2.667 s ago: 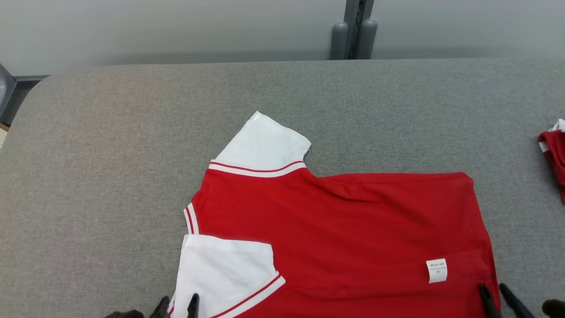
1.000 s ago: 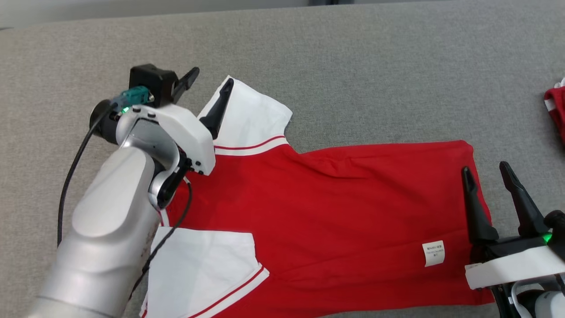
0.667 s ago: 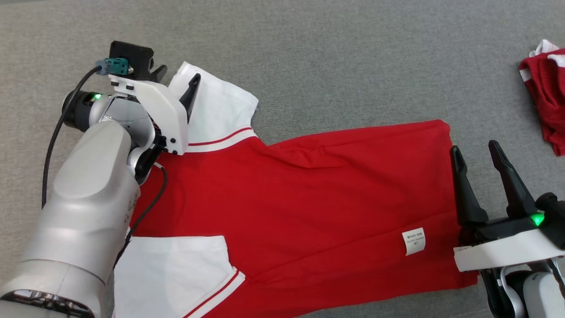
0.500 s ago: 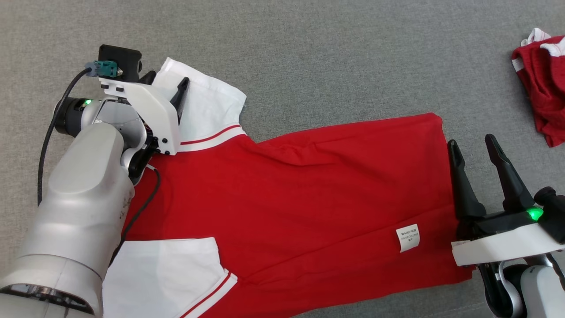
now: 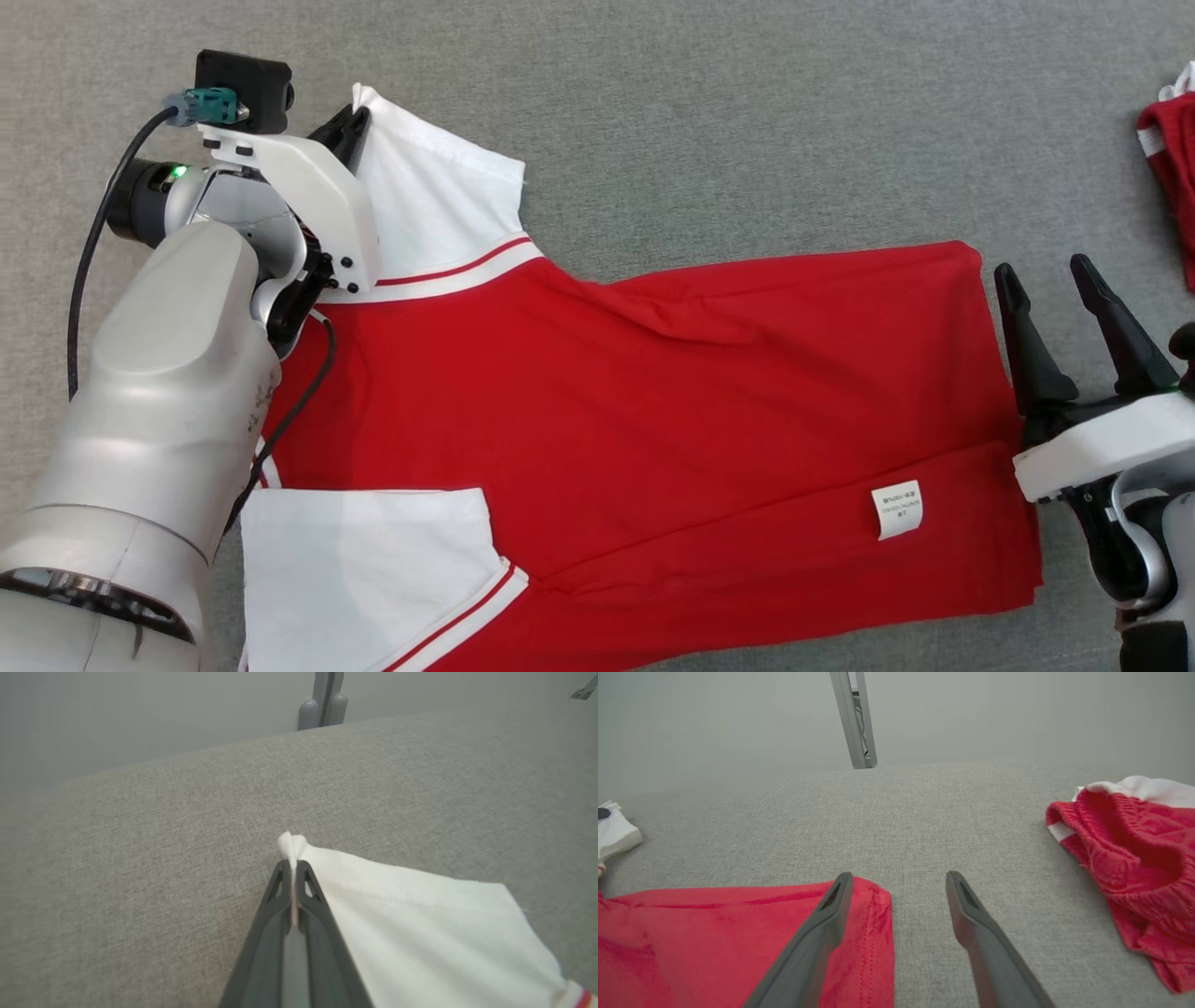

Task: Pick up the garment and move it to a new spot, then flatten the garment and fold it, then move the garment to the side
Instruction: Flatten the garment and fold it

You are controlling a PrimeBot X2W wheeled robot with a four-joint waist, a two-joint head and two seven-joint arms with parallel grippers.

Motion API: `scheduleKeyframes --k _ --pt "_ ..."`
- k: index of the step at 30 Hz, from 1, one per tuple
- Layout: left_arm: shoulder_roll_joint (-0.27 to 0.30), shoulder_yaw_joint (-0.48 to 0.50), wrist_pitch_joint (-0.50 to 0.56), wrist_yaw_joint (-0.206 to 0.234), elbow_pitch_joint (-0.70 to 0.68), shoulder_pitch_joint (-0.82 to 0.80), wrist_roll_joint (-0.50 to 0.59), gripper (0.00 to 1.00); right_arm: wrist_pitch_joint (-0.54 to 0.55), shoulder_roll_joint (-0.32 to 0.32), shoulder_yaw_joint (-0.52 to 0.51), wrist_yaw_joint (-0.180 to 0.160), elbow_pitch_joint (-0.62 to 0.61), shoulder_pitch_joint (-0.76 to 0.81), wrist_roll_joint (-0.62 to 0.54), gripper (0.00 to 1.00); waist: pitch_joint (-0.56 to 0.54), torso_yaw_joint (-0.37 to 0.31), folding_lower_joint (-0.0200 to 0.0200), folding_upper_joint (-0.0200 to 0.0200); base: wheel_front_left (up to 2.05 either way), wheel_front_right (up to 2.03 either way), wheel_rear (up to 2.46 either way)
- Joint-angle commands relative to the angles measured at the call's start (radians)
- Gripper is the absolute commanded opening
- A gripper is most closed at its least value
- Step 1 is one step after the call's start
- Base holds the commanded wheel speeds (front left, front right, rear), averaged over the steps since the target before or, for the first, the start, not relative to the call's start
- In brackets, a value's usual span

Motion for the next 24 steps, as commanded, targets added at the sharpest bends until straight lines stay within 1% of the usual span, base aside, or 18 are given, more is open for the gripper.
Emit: scheduleKeyframes --k 1,6,11,12,13,14,18,21,24 --pt "0.003 -0.012 -0.004 0.000 -0.012 -0.021 -0.015 0.00 0.017 -0.021 0.011 0.000 0.020 -0.024 0.014 1.00 -0.001 0.016 0.0000 0.0000 0.00 0.00 0.00" --pt "0.012 -0.060 -0.020 0.001 -0.045 -0.032 -0.056 0.00 0.099 -0.074 0.072 0.000 0.117 -0.094 0.060 1.00 0.001 0.046 0.0000 0.0000 0.00 0.00 0.00" --pt "0.019 -0.106 -0.032 0.000 -0.072 -0.036 -0.101 0.00 0.175 -0.108 0.137 0.000 0.187 -0.153 0.115 1.00 0.003 0.066 0.0000 0.0000 0.00 0.00 0.00" --pt "0.020 -0.112 -0.038 0.000 -0.080 -0.034 -0.114 0.00 0.198 -0.113 0.143 0.000 0.206 -0.161 0.128 0.57 0.003 0.069 0.0000 0.0000 0.00 0.00 0.00" --pt "0.020 -0.121 -0.041 0.000 -0.089 -0.033 -0.127 0.00 0.212 -0.120 0.155 0.000 0.216 -0.168 0.134 0.36 0.003 0.075 0.0000 0.0000 0.00 0.00 0.00" --pt "0.022 -0.128 -0.047 0.000 -0.097 -0.031 -0.140 0.00 0.225 -0.120 0.162 0.000 0.225 -0.174 0.152 0.00 0.003 0.080 0.0000 0.0000 0.00 0.00 0.00" --pt "0.044 -0.143 -0.093 0.000 -0.123 -0.015 -0.184 0.00 0.241 -0.138 0.174 0.000 0.223 -0.197 0.197 0.00 -0.006 0.090 0.0000 0.0000 0.00 0.00 0.00" --pt "0.066 -0.157 -0.134 0.000 -0.145 -0.009 -0.201 0.00 0.221 -0.153 0.167 0.000 0.196 -0.208 0.224 0.00 -0.019 0.095 0.0000 0.0000 0.00 0.00 0.00" --pt "0.087 -0.171 -0.168 0.000 -0.173 -0.012 -0.209 0.00 0.179 -0.167 0.159 0.000 0.159 -0.212 0.243 0.00 -0.032 0.100 0.0000 0.0000 0.00 0.00 0.00"
